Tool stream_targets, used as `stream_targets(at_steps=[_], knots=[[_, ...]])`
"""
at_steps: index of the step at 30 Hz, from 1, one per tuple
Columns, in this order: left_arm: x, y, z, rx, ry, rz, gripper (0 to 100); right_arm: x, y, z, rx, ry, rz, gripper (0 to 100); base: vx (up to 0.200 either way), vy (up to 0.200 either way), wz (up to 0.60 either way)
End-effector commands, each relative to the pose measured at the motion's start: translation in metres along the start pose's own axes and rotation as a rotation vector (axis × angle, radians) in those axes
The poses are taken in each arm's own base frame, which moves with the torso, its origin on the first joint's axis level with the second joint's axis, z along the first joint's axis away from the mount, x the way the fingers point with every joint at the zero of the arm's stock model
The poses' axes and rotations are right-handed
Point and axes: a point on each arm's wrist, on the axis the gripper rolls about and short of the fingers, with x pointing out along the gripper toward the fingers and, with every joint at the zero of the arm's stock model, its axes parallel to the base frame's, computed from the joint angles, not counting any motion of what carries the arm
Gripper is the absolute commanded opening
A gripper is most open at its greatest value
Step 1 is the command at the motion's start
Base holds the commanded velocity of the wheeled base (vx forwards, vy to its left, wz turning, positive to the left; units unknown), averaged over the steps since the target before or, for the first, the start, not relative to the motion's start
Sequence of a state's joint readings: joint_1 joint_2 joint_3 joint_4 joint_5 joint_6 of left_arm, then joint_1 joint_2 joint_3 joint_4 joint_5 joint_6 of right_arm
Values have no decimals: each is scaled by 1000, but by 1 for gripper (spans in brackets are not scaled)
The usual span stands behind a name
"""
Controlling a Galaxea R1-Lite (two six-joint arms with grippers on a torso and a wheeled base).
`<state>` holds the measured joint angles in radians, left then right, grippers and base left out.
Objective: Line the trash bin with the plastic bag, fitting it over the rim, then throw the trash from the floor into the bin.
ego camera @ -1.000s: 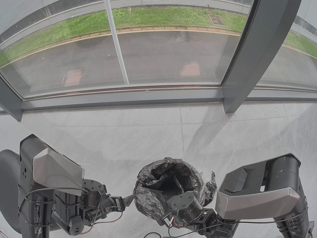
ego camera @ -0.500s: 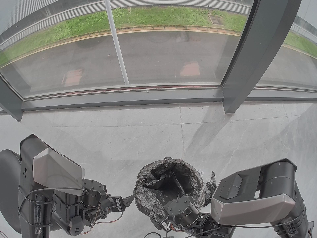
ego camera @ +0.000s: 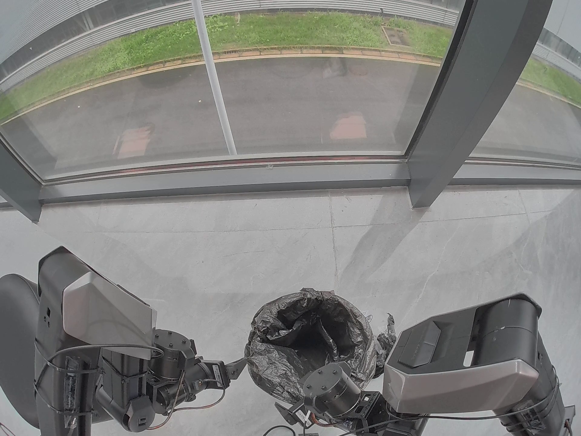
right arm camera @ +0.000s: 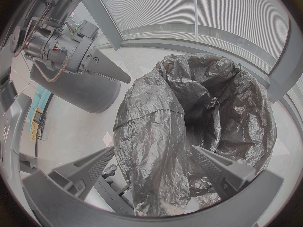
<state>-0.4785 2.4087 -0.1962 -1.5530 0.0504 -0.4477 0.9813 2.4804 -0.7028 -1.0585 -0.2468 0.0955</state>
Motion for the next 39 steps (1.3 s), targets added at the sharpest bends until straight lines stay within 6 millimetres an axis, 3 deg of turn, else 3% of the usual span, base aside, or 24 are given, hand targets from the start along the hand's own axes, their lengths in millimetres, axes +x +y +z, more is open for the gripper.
stream_targets(at_steps=[1,7,14,17,28,39], knots=[[0,0,0,0,0,0,100,-1,0,2,9,-10,1,100,0,0,0],[-1,0,0,0,1,1,100,-18,0,9,34,-29,7,100,0,0,0],[-1,0,-1,0,3,1,100,-26,-7,1,33,-9,-64,100,0,0,0],[0,0,-1,0,3,1,100,-38,-10,0,39,-36,-59,100,0,0,0],[0,0,-1,0,4,2,100,-38,-11,-8,36,-28,-60,100,0,0,0],[1,0,-1,1,5,1,100,-32,-25,-14,47,5,-94,100,0,0,0]])
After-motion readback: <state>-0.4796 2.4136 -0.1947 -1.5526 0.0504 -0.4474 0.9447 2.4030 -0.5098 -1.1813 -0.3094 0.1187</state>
